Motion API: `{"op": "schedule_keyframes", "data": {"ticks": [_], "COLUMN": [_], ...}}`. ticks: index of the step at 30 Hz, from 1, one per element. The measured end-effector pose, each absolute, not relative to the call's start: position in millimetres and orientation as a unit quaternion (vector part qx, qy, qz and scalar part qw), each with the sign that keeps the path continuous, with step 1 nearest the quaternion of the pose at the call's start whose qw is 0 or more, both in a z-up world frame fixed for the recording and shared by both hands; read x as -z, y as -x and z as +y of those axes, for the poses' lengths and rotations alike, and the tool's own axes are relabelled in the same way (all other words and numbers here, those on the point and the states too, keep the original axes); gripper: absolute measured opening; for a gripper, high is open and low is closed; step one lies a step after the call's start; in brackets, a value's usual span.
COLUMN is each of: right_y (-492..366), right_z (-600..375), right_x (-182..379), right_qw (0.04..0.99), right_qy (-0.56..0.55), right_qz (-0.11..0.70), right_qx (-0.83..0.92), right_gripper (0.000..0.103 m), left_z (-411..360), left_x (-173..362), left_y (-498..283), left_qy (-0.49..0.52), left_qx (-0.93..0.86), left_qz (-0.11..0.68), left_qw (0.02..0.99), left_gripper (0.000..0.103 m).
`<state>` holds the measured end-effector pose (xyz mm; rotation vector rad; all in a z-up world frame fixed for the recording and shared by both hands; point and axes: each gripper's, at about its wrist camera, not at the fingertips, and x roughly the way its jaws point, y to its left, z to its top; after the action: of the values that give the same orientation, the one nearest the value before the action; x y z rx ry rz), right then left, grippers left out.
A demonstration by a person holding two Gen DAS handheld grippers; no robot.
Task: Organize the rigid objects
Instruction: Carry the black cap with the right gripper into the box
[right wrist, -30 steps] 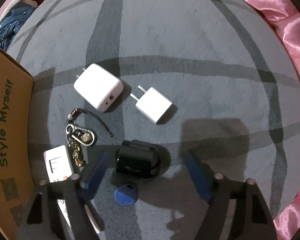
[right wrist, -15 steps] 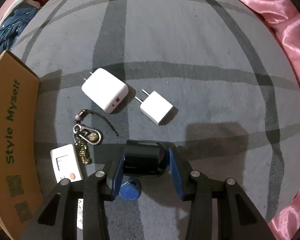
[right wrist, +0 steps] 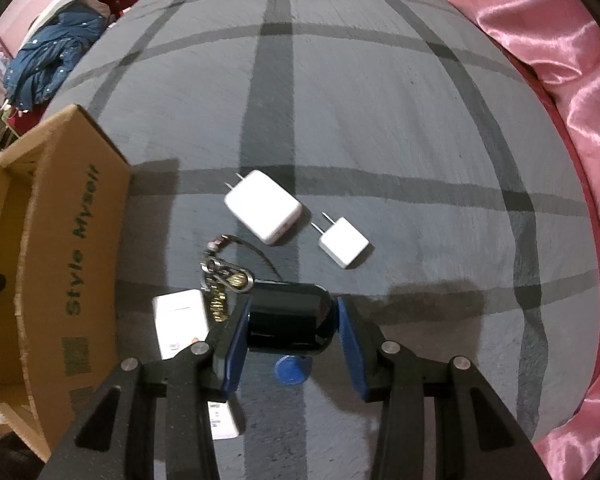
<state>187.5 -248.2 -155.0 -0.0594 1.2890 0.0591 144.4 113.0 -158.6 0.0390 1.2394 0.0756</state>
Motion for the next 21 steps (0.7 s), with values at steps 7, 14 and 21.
{"op": "schedule_keyframes", "data": {"ticks": [7, 14, 21], "right_y": [-183.8, -181.9, -184.0], "right_z": [-227.7, -202.1, -175.1], "right_x": [131.9, 112.9, 96.4], "right_qw": [0.809, 0.815, 0.82], "right_qy": [0.033, 0.046, 0.06], "right_qz": [0.585, 0.572, 0.562], "right_qx": [-0.055, -0.076, -0.093], "right_gripper": [0.045, 0.045, 0.045], "left_z": [113.5, 113.2, 112.5], "left_x": [158.4, 158.8, 158.5], "left_y": [-144.6, -144.4, -144.2], "left_qy": [-0.017, -0.017, -0.019], "left_qx": [-0.035, -0.035, -0.035], "left_qz": [0.58, 0.58, 0.58], "left_qw": [0.814, 0.814, 0.814], "left_gripper": [0.015, 0.015, 0.015]}}
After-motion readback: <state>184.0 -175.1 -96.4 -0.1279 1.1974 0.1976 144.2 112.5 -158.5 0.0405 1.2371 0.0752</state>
